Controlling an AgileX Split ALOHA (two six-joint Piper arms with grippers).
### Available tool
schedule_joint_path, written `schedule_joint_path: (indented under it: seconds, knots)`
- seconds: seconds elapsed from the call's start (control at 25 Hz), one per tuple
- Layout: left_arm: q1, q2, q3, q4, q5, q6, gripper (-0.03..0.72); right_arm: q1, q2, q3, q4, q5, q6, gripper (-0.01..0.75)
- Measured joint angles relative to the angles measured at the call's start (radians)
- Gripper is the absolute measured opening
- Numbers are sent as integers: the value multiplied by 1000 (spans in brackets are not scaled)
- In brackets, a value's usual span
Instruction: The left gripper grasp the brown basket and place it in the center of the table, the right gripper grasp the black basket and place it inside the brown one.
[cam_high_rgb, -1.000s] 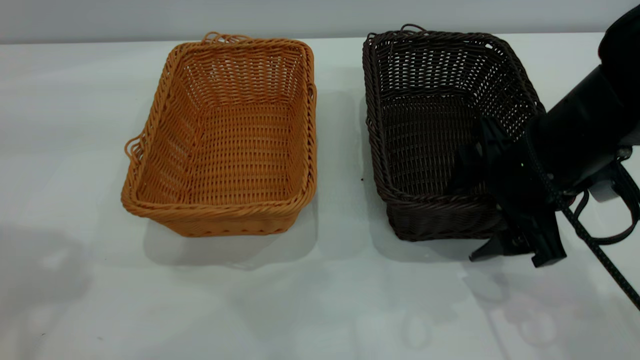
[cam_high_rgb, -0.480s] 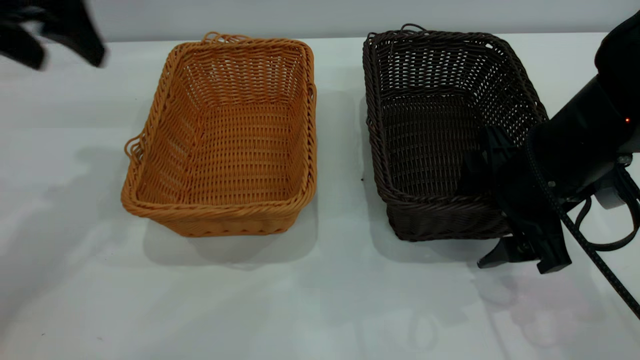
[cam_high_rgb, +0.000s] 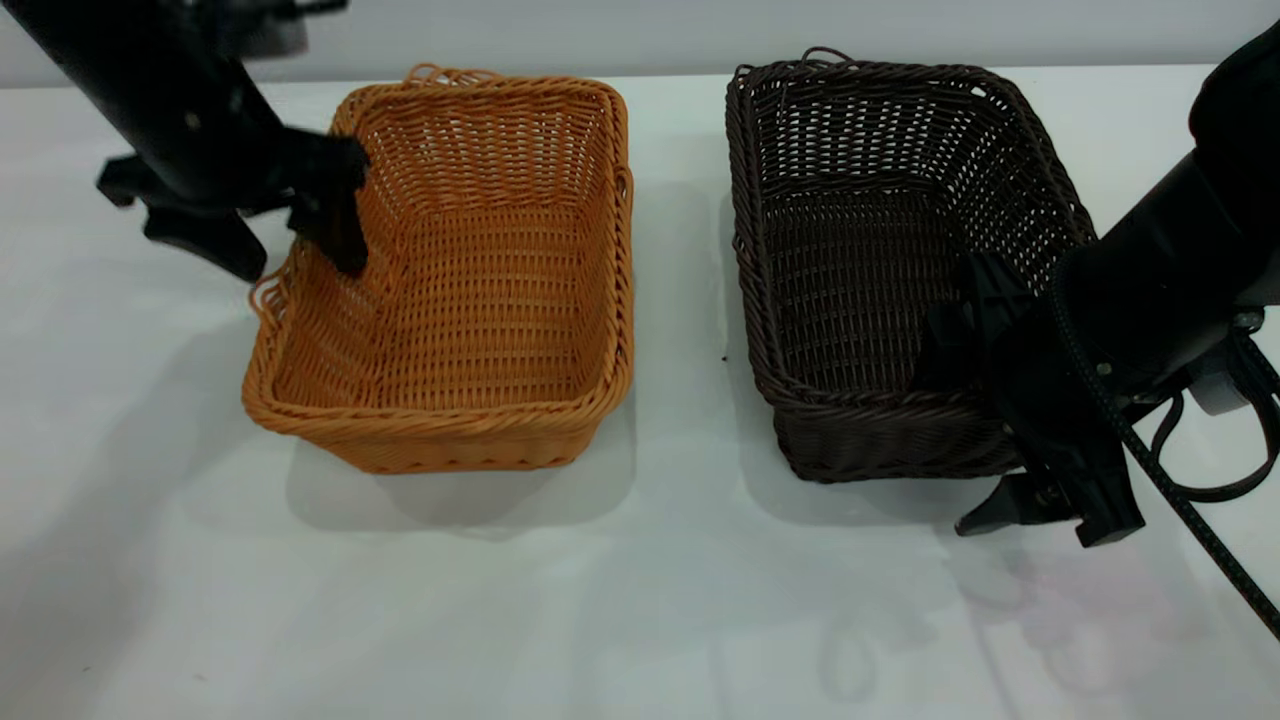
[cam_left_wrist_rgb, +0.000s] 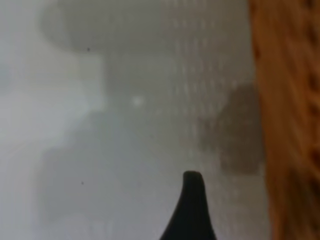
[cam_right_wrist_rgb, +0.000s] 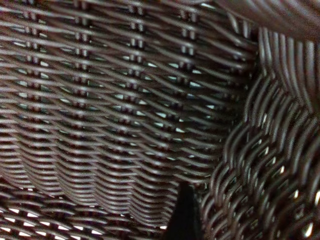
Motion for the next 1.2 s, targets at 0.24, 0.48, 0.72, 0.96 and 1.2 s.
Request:
schedule_joint_path:
  seconds: [0.24, 0.48, 0.72, 0.96, 1.2]
  knots:
    - [-17, 33, -1, -4, -59, -2, 477, 0, 0, 0, 0, -26, -1, 455]
    - [-20, 49, -2, -4, -64, -2, 414, 0, 0, -2, 0, -72, -1, 281]
    - [-20, 51, -2, -4, -71, -2, 221, 0, 0, -4, 8, -86, 11, 119]
    - [-20, 51, -5, -9, -72, -3, 79, -5, -16, -9, 8, -85, 5, 90]
    - [-20, 29, -5, 65, -63, 134, 78, -101, -141, 0, -12, -66, -181, 90]
